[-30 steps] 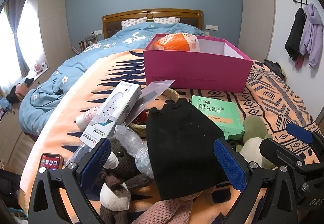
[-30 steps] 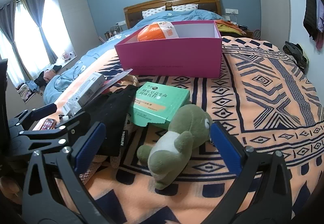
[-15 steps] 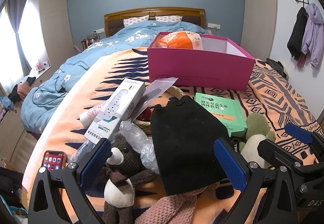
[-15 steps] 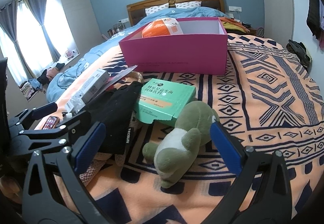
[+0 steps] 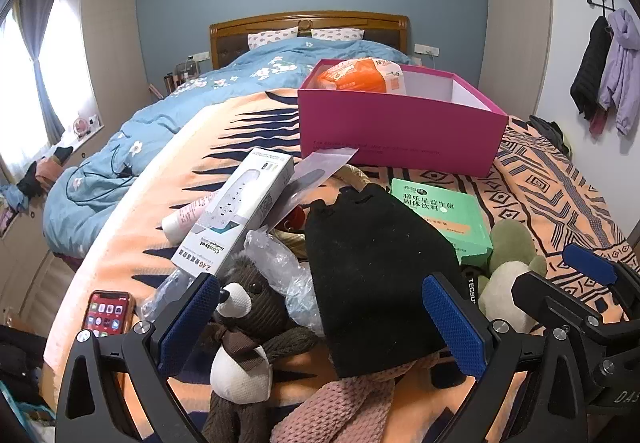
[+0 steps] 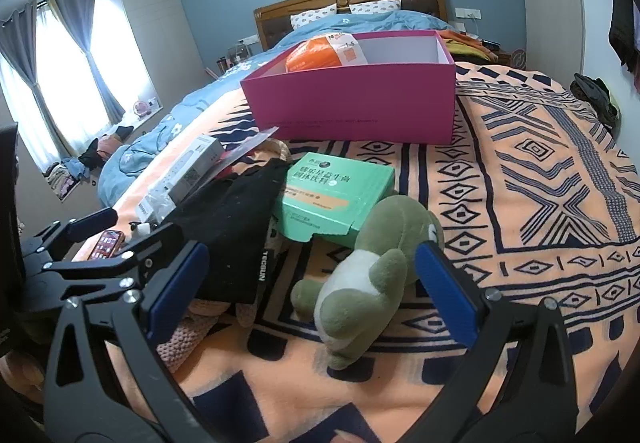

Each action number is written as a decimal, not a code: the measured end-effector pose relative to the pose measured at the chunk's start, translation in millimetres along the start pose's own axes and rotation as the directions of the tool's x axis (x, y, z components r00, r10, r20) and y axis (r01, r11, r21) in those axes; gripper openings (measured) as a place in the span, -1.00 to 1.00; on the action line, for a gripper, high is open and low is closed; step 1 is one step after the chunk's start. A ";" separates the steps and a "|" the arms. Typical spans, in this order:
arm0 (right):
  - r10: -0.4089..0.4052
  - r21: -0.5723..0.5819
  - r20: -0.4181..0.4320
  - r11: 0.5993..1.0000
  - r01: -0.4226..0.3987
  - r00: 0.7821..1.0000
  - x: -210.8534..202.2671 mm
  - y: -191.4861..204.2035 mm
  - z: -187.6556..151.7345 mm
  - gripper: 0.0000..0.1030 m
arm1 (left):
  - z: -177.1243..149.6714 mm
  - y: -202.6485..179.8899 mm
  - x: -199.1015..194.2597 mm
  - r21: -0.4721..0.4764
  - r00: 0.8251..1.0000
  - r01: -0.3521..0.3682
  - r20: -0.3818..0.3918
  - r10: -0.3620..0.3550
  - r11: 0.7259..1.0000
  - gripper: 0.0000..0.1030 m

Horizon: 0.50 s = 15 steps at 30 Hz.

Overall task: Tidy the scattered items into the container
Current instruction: 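Move both tools toward the green plush frog beside the mint-green box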

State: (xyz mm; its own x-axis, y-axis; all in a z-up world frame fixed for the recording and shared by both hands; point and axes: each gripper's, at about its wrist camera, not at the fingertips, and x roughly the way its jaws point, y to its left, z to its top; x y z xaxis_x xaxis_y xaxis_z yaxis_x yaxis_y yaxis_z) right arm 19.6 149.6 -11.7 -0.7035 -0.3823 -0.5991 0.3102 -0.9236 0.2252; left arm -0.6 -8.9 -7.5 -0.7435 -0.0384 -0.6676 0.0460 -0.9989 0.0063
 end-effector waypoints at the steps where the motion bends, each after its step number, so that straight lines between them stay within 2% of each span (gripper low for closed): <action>1: 0.001 -0.001 0.000 1.000 -0.001 1.000 -0.1 0.1 0.0 1.00 | 0.1 0.4 0.2 -0.001 1.000 0.001 -0.001 -0.001 1.000 1.00; 15: 0.018 -0.008 0.001 1.000 -0.018 1.000 -0.6 2.3 -0.6 1.00 | 0.1 3.0 0.8 -0.007 1.000 -0.005 0.000 0.005 1.000 1.00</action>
State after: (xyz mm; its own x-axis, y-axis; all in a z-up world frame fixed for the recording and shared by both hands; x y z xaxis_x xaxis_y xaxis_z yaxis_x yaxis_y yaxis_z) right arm 21.1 147.7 -11.2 -0.6983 -0.3985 -0.5946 0.3276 -0.9165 0.2295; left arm -1.1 -12.0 -7.9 -0.7433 -0.0434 -0.6676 0.0543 -0.9985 0.0043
